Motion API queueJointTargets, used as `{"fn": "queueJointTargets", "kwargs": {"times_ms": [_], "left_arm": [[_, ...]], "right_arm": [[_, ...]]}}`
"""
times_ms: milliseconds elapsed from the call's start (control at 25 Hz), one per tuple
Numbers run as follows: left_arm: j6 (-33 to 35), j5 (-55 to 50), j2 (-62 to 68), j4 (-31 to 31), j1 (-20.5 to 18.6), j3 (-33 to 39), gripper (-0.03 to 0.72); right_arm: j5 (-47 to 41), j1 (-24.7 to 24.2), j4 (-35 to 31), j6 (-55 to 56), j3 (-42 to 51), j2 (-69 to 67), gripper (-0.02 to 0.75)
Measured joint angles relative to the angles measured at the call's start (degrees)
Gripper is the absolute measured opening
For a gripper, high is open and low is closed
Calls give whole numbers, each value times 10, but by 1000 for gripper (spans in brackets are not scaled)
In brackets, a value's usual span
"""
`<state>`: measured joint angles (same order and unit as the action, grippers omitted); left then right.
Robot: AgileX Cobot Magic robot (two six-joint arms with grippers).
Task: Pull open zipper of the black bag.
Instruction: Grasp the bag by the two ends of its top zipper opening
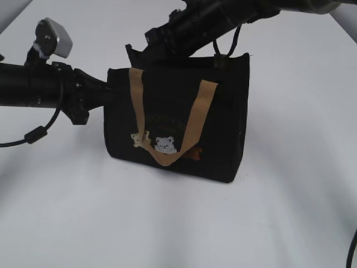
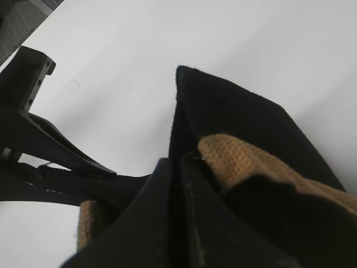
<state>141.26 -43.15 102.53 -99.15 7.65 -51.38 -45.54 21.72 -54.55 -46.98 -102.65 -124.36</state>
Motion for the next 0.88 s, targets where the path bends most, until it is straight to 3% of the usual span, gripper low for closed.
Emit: {"fn": "queueJointTargets", "kwargs": {"times_ms": [320,600,680,800,880], "left_arm": [[0,-1,0,0,0,0,87],[0,-1,0,0,0,0,87],[0,-1,0,-1,0,0,87],[0,-1,0,-1,0,0,87],[0,-1,0,-1,0,0,87]], "right_arm": [[-43,-8,32,36,-68,12,-1],[-101,-15,76,116,-73,20,5],[-112,-16,79,163,-73,20,82],[-110,-16,77,221,-73,20,264],[-110,-16,66,247,-73,17,312]]}}
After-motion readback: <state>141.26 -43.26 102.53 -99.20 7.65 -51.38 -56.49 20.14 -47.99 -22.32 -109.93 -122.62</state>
